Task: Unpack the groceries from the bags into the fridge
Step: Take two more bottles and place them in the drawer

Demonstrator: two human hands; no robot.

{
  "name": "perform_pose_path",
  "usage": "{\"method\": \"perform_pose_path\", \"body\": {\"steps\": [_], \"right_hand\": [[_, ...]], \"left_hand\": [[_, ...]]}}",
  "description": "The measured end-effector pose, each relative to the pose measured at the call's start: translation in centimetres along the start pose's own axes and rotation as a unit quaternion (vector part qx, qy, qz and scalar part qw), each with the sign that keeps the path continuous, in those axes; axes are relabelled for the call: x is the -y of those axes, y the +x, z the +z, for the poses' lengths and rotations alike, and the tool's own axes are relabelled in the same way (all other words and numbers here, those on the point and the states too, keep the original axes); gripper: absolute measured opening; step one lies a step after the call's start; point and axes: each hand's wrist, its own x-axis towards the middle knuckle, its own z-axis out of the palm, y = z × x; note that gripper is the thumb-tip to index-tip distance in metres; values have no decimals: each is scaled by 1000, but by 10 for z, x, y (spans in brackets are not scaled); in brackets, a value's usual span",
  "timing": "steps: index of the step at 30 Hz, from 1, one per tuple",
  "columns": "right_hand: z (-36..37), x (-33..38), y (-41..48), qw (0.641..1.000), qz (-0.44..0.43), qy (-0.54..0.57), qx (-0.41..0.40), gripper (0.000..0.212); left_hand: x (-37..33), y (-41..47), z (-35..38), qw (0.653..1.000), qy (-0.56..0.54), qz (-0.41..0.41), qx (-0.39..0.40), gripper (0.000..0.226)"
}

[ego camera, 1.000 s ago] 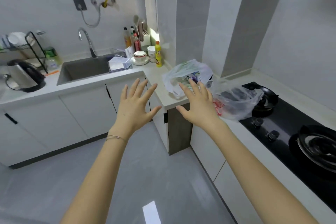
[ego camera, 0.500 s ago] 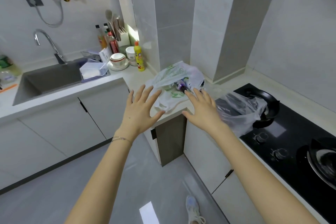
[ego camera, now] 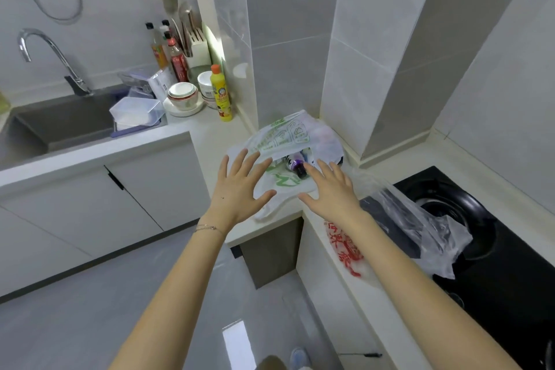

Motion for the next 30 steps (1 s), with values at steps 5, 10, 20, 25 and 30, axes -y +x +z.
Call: {"method": "perform_pose_path", "body": {"steps": [5,10,20,25,30], "right_hand": [[13,-19,42,999,-1,0,32,72],[28,-31,87,998,15,4,63,71],[60,-44,153,996,55,12,75,69],[70,-50,172,995,60,7,83,71],[81,-61,186,992,71,9,106,74]], "left_hand": [[15,37,29,1000,4,-2,31,78],[33,77,60,998,-12,18,61,78],[70,151,115,971,-25,146,186,85],[65,170,129,961,-36,179,207,87],[62,182,148,969,-27,134,206,89]]}}
